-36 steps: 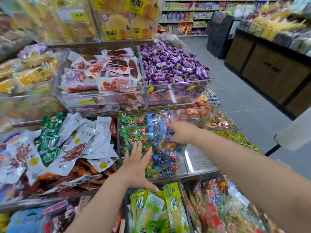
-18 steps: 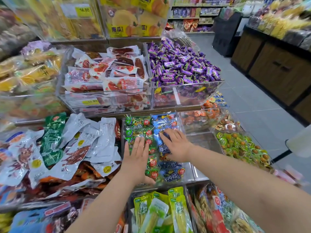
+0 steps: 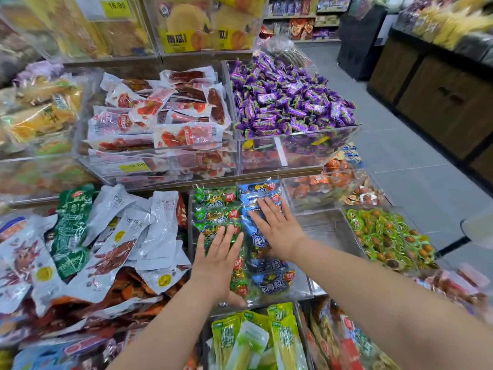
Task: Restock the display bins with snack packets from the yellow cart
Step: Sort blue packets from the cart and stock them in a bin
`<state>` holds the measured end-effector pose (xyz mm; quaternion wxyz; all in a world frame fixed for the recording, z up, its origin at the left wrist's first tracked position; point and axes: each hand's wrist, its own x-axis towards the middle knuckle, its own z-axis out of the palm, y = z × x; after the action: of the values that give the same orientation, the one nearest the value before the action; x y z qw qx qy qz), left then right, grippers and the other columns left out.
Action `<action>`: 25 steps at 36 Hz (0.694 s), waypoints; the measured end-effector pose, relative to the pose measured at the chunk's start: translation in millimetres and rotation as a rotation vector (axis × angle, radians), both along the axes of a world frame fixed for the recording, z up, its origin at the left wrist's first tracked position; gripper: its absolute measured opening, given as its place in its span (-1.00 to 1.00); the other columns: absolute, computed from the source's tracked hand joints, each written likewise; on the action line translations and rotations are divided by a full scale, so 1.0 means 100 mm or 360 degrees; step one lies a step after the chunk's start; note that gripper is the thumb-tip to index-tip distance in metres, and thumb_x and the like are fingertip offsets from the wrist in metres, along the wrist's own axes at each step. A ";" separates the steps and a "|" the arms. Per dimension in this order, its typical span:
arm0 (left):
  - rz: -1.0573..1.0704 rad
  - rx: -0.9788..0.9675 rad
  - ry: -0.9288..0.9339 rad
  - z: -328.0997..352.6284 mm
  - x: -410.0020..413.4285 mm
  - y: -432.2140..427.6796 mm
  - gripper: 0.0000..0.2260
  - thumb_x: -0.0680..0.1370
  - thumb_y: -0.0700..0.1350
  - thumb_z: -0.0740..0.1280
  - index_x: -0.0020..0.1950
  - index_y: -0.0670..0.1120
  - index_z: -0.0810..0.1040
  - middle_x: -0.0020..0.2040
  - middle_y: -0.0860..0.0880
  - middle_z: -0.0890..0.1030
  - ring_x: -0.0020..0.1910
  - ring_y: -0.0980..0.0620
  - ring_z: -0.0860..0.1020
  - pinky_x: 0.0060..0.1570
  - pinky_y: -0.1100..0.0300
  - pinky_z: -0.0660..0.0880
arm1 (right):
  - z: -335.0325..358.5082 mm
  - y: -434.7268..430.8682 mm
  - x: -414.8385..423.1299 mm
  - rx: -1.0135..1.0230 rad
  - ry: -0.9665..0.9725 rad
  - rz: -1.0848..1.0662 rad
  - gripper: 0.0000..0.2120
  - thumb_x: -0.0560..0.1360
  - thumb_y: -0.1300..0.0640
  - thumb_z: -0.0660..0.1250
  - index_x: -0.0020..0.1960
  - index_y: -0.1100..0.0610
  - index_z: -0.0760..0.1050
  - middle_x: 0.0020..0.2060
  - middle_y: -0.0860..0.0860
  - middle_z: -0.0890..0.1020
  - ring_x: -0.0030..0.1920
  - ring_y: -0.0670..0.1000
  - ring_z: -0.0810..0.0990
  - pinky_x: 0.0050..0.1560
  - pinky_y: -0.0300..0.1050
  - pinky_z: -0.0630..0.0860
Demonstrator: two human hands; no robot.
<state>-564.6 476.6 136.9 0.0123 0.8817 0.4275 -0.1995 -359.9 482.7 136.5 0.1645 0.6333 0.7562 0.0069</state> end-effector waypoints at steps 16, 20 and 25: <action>0.0049 -0.0118 -0.0146 0.04 -0.04 -0.01 0.11 0.20 0.65 -0.07 0.44 0.03 -0.53 0.34 0.01 -0.63 0.33 -0.04 -0.59 0.33 -0.20 -0.47 | 0.03 -0.09 -0.19 -0.0005 0.0248 -0.0252 0.03 0.43 -0.38 0.17 0.48 0.10 -0.45 0.45 0.13 -0.42 0.44 0.18 -0.45 0.34 0.28 -0.43; 0.0142 -0.0182 -0.0543 0.14 -0.06 -0.04 -0.13 0.41 0.52 -0.05 0.58 0.10 -0.14 0.56 0.05 -0.29 0.48 0.10 -0.34 0.40 -0.11 -0.37 | 0.18 -0.32 -0.16 0.0136 0.0581 -0.0199 -0.11 0.46 -0.26 0.25 0.55 0.05 -0.17 0.52 0.11 -0.23 0.50 0.15 -0.30 0.43 0.11 -0.34; 0.0455 -0.0108 -0.1284 0.31 0.01 -0.18 -0.52 0.56 0.11 0.30 0.43 -0.05 0.41 0.45 -0.04 0.39 0.44 -0.03 0.33 0.42 -0.01 0.23 | 0.30 -0.85 -0.11 0.0587 0.1211 -0.0238 -0.69 0.45 0.21 0.34 0.17 0.26 0.55 0.16 0.26 0.52 0.23 0.24 0.44 0.28 0.04 0.35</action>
<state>-563.3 458.8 168.2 0.2350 0.8201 0.4995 0.1510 -370.6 397.6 166.4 -0.2420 0.6625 0.7012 -0.1040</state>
